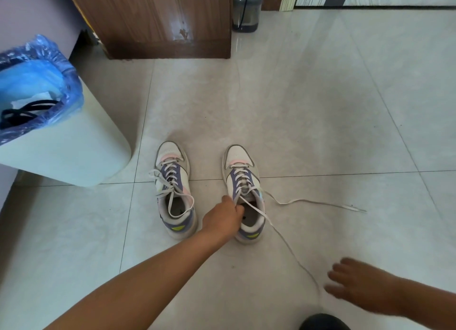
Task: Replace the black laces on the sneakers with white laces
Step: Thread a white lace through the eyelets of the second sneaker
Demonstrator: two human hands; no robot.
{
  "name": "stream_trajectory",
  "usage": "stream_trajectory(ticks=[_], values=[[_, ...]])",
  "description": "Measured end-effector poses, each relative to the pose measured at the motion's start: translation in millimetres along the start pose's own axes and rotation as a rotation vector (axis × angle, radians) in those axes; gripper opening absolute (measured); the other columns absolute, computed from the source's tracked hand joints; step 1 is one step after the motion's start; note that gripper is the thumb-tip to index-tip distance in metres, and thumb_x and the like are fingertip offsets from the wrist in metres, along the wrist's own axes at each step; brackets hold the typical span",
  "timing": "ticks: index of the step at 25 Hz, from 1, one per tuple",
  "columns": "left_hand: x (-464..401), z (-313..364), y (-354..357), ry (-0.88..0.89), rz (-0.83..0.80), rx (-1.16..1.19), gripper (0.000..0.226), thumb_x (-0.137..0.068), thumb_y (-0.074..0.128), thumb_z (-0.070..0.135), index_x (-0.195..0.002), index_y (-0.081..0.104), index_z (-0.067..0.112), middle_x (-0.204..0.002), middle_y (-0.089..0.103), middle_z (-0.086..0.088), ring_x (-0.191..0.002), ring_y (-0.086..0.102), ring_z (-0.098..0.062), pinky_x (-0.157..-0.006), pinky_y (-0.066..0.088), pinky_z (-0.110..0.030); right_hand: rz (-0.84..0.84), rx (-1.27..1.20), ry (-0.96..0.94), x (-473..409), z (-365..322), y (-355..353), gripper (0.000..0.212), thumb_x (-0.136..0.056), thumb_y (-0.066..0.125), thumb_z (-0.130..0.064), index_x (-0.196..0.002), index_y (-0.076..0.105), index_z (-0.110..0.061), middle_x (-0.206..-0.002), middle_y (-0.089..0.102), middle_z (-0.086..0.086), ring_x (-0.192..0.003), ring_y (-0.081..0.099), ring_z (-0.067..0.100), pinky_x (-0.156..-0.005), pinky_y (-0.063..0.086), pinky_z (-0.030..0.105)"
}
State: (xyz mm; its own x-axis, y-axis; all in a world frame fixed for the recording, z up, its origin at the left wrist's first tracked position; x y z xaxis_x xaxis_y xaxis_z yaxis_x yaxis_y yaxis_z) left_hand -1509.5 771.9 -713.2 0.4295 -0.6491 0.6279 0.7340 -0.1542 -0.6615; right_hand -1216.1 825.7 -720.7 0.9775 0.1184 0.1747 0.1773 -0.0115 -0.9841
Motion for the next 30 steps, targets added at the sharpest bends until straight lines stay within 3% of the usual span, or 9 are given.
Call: stream_trajectory(ticks=[2,4,7,10,13,18,24,27,30], values=[[1.4,0.4,-10.3,0.053,0.062,0.055,0.03,-0.095,0.039,0.04,-0.109,0.041,0.013,-0.102,0.06,-0.009,-0.094,0.058,-0.031,-0.075,0.042,-0.035,0.143,-0.119,0.292,-46.2,27.6,-20.7,0.033,-0.101,0.021,-0.036,-0.096,0.053,-0.026,-0.076,0.062,-0.008,-0.064,0.06,0.013,-0.056,0.047,0.021],[2.2,5.6,-26.0,0.113,0.171,0.124,0.03,-0.095,0.042,0.043,-0.108,0.042,0.016,-0.092,0.059,-0.004,-0.086,0.058,-0.026,-0.07,0.041,-0.033,0.284,-0.369,0.588,-97.6,49.5,-46.3,0.031,-0.098,0.036,-0.039,-0.106,0.058,-0.019,-0.091,0.065,-0.002,-0.081,0.063,0.018,-0.067,0.051,0.026],[-7.8,18.4,-45.6,0.199,0.264,0.016,0.024,-0.093,0.051,0.036,-0.094,0.055,0.012,-0.089,0.062,-0.007,-0.084,0.058,-0.025,-0.069,0.041,-0.033,0.197,-0.76,0.814,-158.0,67.1,-62.3,0.037,-0.092,0.057,-0.034,-0.122,0.052,-0.013,-0.11,0.056,0.003,-0.101,0.053,0.02,-0.085,0.044,0.033],[-21.1,31.9,-47.4,0.212,0.217,-0.234,0.024,-0.093,0.052,0.027,-0.096,0.062,0.006,-0.1,0.064,-0.013,-0.094,0.06,-0.029,-0.071,0.041,-0.033,0.072,-0.802,0.826,-179.9,71.2,-63.2,0.039,-0.09,0.059,-0.033,-0.122,0.047,-0.015,-0.116,0.053,0.007,-0.101,0.052,0.022,-0.084,0.043,0.033],[-23.5,39.4,-40.3,0.222,0.168,-0.386,0.021,-0.097,0.044,0.017,-0.108,0.058,0.006,-0.107,0.061,-0.013,-0.099,0.059,-0.03,-0.071,0.038,-0.031,0.114,-0.835,0.849,-179.0,67.3,-63.2,0.031,-0.091,0.058,-0.027,-0.117,0.046,-0.014,-0.113,0.052,0.009,-0.089,0.049,0.02,-0.075,0.039,0.03],[-27.7,3.6,-23.1,0.047,-0.153,0.682,0.023,-0.099,0.046,0.02,-0.079,0.055,0.012,-0.07,0.046,-0.005,-0.062,0.04,-0.013,-0.056,0.033,-0.024,0.239,-0.78,0.827,-170.7,60.1,-64.6,0.022,-0.093,0.055,-0.03,-0.11,0.053,-0.016,-0.111,0.048,0.009,-0.087,0.055,0.025,-0.074,0.044,0.031],[-17.4,-4.5,-18.6,0.142,0.186,0.663,0.027,-0.095,0.054,0.026,-0.073,0.058,0.011,-0.066,0.055,0.001,-0.061,0.047,-0.01,-0.065,0.042,-0.027,0.299,-0.385,0.625,-173.5,43.5,-65.6,0.024,-0.067,0.083,-0.023,-0.081,0.068,-0.01,-0.102,0.059,0.02,-0.074,0.062,0.032,-0.046,0.046,0.029],[-13.1,-2.5,-18.6,0.138,0.188,0.65,0.021,-0.091,0.06,0.024,-0.08,0.062,0.006,-0.071,0.058,-0.001,-0.065,0.05,-0.01,-0.067,0.043,-0.025,0.328,-0.513,0.724,-181.2,39.5,-58.8,0.021,-0.069,0.08,-0.019,-0.076,0.069,-0.003,-0.101,0.057,0.023,-0.08,0.06,0.038,-0.057,0.053,0.038],[-13.6,-3.0,-14.7,0.062,0.189,0.66,0.027,-0.091,0.06,0.023,-0.076,0.066,0.002,-0.068,0.059,-0.005,-0.063,0.049,-0.013,-0.063,0.042,-0.022,0.311,-0.65,0.852,-185.5,40.4,-55.8,0.02,-0.083,0.069,-0.021,-0.093,0.071,-0.004,-0.117,0.048,0.02,-0.105,0.048,0.037,-0.085,0.046,0.043]])
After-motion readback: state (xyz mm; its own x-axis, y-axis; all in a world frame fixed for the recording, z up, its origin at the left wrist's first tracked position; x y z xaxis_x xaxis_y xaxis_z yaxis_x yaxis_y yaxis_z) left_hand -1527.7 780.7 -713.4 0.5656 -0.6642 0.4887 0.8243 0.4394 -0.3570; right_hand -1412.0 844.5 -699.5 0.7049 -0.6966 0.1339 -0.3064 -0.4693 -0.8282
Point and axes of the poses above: each hand's wrist, its own x-axis away from the middle knuckle, its own y-axis out of the palm, z = x × y, the point moved 4 cm from there along -x, towards the middle knuckle
